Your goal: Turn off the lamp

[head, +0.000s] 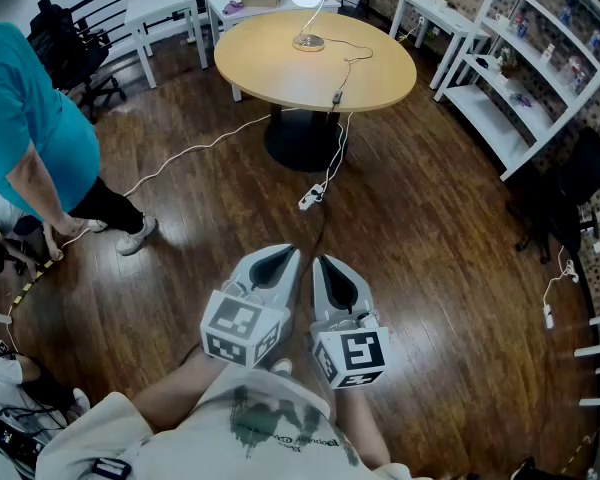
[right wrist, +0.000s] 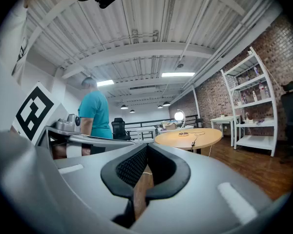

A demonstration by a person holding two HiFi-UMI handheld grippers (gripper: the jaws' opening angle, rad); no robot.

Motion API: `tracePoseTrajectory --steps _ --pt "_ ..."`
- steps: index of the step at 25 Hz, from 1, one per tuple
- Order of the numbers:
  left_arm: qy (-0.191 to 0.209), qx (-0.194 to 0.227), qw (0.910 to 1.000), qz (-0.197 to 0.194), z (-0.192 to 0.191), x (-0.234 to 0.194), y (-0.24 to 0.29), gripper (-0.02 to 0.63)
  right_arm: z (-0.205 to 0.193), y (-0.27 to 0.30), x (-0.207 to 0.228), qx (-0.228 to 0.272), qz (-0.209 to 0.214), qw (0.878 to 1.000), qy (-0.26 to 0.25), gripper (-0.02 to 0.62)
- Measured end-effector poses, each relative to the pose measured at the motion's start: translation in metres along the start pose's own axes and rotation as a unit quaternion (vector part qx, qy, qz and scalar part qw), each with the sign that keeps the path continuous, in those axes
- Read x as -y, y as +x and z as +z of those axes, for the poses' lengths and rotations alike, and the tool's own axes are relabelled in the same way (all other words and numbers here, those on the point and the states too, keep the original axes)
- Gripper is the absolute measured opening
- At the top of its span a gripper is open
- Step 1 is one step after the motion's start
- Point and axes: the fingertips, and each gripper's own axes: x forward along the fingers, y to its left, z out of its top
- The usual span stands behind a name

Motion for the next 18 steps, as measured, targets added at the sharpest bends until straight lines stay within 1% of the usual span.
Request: tracePoseTrajectory --steps 4,9,18 --pt "-0.004 0.001 1.0 -0.003 0.005 -0.012 0.021 -0.009 0.004 0.024 0.012 -0.002 0.004 1.0 -0.005 0.0" --pt "-0.014 -0.001 0.9998 -0.01 0.006 -0.044 0.056 -0.009 0.001 0.073 0.024 -0.012 0.006 1.0 -0.012 0.0" --pt "-0.033 0.0 0.9993 -0.02 0.032 -0.152 0.124 -0.009 0.013 0.191 0.039 -0.022 -0.016 1.0 -0.016 0.002"
